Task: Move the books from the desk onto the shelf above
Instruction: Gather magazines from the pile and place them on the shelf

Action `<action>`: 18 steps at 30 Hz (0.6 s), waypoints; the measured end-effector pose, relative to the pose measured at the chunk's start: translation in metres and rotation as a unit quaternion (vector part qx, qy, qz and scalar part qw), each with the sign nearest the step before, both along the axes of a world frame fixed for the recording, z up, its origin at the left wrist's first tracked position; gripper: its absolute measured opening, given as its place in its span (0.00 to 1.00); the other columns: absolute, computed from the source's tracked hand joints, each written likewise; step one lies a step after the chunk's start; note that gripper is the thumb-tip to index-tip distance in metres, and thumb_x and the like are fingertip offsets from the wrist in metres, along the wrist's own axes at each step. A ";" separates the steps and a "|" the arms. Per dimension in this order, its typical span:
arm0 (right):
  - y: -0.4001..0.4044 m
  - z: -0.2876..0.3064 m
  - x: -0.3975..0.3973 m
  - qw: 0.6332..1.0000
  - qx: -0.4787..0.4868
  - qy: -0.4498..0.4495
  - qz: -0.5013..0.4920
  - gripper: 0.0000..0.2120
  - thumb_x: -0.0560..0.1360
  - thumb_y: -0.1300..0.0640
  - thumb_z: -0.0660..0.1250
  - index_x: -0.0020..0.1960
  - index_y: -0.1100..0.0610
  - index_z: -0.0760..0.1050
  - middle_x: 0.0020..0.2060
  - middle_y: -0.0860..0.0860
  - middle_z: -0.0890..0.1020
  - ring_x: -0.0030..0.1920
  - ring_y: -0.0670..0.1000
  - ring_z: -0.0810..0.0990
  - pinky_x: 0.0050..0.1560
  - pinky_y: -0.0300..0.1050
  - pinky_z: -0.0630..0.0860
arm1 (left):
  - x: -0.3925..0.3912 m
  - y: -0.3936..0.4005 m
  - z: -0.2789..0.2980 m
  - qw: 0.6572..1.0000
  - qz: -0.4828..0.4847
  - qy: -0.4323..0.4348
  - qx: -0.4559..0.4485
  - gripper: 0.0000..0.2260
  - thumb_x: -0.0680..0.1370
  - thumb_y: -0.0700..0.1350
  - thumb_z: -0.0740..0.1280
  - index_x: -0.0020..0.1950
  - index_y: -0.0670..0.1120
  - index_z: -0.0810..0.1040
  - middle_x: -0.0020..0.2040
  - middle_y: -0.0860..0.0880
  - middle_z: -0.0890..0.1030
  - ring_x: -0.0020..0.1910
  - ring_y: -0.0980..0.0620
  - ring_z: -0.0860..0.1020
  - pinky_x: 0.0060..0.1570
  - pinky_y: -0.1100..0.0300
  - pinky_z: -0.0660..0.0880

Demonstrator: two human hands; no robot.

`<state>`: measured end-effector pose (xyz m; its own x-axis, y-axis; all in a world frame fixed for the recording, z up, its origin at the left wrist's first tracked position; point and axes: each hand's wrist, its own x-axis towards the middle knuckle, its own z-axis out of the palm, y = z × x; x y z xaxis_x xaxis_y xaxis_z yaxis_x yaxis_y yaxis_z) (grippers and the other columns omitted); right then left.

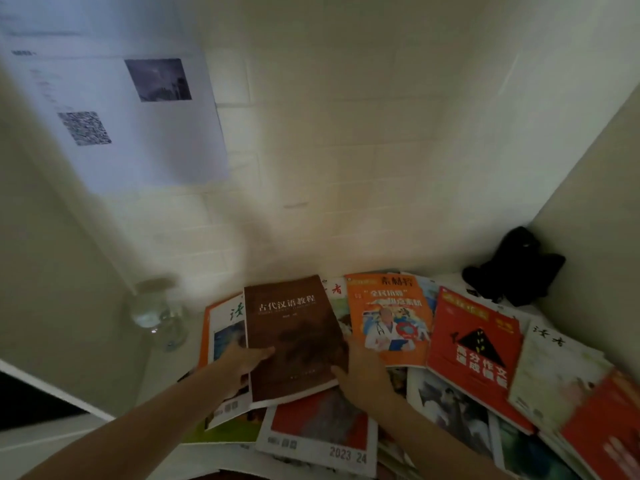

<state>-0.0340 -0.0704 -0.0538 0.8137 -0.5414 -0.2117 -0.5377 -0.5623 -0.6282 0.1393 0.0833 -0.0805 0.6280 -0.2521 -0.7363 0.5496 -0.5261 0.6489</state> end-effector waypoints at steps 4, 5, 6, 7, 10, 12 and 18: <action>-0.003 0.005 -0.008 0.997 0.063 -0.048 -0.019 0.24 0.75 0.60 0.67 0.70 0.57 0.67 0.64 0.53 0.76 0.65 0.53 0.73 0.66 0.44 0.69 | -0.010 -0.011 0.020 0.999 0.006 -0.027 -0.040 0.22 0.72 0.43 0.73 0.61 0.46 0.66 0.58 0.42 0.78 0.55 0.39 0.78 0.55 0.38 0.77; -0.004 0.008 -0.011 0.995 0.081 -0.057 -0.028 0.21 0.76 0.61 0.66 0.68 0.58 0.69 0.61 0.54 0.78 0.63 0.54 0.74 0.65 0.43 0.71 | -0.015 -0.015 0.032 0.998 0.003 -0.040 -0.046 0.20 0.74 0.42 0.71 0.59 0.47 0.63 0.57 0.42 0.77 0.55 0.38 0.78 0.52 0.39 0.78; -0.006 0.013 -0.015 0.991 0.107 -0.067 -0.043 0.17 0.76 0.62 0.65 0.65 0.61 0.72 0.56 0.55 0.80 0.60 0.55 0.76 0.61 0.42 0.74 | -0.019 -0.020 0.047 0.997 -0.001 -0.051 -0.054 0.19 0.76 0.41 0.69 0.59 0.48 0.61 0.55 0.42 0.76 0.54 0.38 0.78 0.47 0.41 0.79; -0.009 0.019 -0.020 0.985 0.145 -0.067 -0.066 0.13 0.77 0.61 0.66 0.61 0.63 0.74 0.50 0.53 0.81 0.55 0.54 0.78 0.56 0.40 0.77 | -0.021 -0.025 0.062 0.996 -0.002 -0.061 -0.070 0.19 0.77 0.41 0.68 0.59 0.49 0.60 0.53 0.42 0.75 0.51 0.38 0.79 0.41 0.44 0.80; -0.020 0.043 -0.041 0.926 0.335 -0.081 -0.153 0.15 0.74 0.60 0.71 0.59 0.58 0.74 0.45 0.47 0.79 0.49 0.50 0.80 0.51 0.46 0.81 | -0.035 -0.038 0.118 0.984 -0.050 -0.132 -0.108 0.18 0.77 0.42 0.68 0.60 0.48 0.62 0.51 0.44 0.75 0.47 0.42 0.79 0.35 0.52 0.79; -0.030 0.062 -0.059 0.843 0.492 -0.106 -0.191 0.18 0.73 0.57 0.72 0.60 0.57 0.73 0.51 0.50 0.81 0.51 0.51 0.81 0.50 0.54 0.82 | -0.047 -0.053 0.147 0.969 -0.099 -0.180 -0.134 0.17 0.77 0.44 0.69 0.60 0.46 0.64 0.52 0.43 0.76 0.47 0.41 0.80 0.37 0.51 0.80; -0.085 0.103 -0.140 0.773 0.528 -0.251 -0.246 0.14 0.76 0.59 0.68 0.60 0.62 0.77 0.54 0.59 0.83 0.50 0.58 0.83 0.49 0.55 0.82 | -0.111 -0.122 0.170 0.950 -0.189 -0.104 -0.225 0.16 0.77 0.45 0.69 0.60 0.46 0.67 0.54 0.42 0.79 0.46 0.44 0.82 0.33 0.53 0.82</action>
<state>-0.1735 -0.1556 0.0495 0.6878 -0.5524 -0.4710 -0.0620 0.6017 -0.7963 0.0282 -0.0390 0.0898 0.5510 -0.7478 -0.3704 0.2114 -0.3043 0.9288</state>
